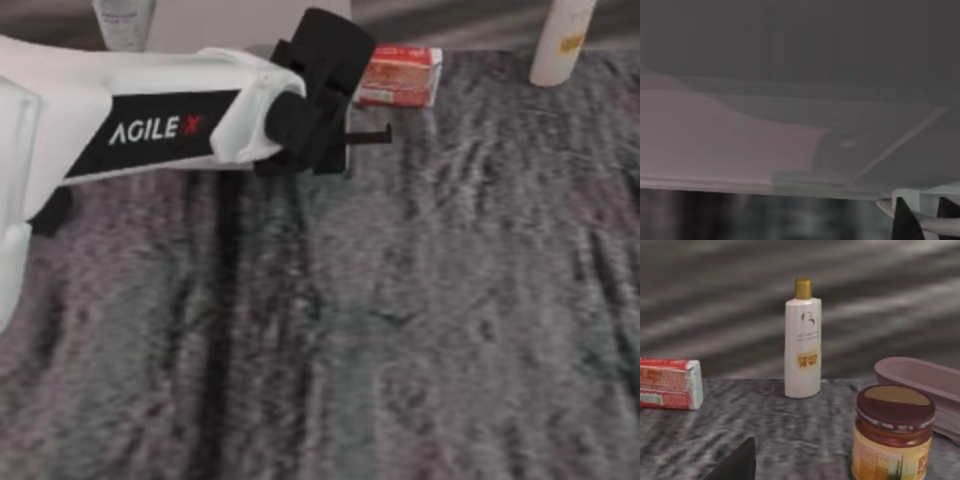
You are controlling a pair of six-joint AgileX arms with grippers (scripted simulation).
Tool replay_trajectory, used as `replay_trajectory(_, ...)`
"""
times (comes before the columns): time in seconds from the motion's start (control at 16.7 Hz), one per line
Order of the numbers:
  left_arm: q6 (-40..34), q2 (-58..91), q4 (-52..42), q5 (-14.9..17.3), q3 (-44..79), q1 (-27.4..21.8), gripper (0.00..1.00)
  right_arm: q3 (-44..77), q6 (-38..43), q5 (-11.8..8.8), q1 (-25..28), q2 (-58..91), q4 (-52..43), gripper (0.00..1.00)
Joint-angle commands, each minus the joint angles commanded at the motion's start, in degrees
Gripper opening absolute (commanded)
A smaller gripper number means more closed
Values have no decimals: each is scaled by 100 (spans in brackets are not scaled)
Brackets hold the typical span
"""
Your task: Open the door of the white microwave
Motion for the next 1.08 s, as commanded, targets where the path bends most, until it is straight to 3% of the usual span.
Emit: replay_trajectory(1.08, -68, -138, 113, -85, -178, 6, 0, 0, 0, 0, 0, 0, 0, 100)
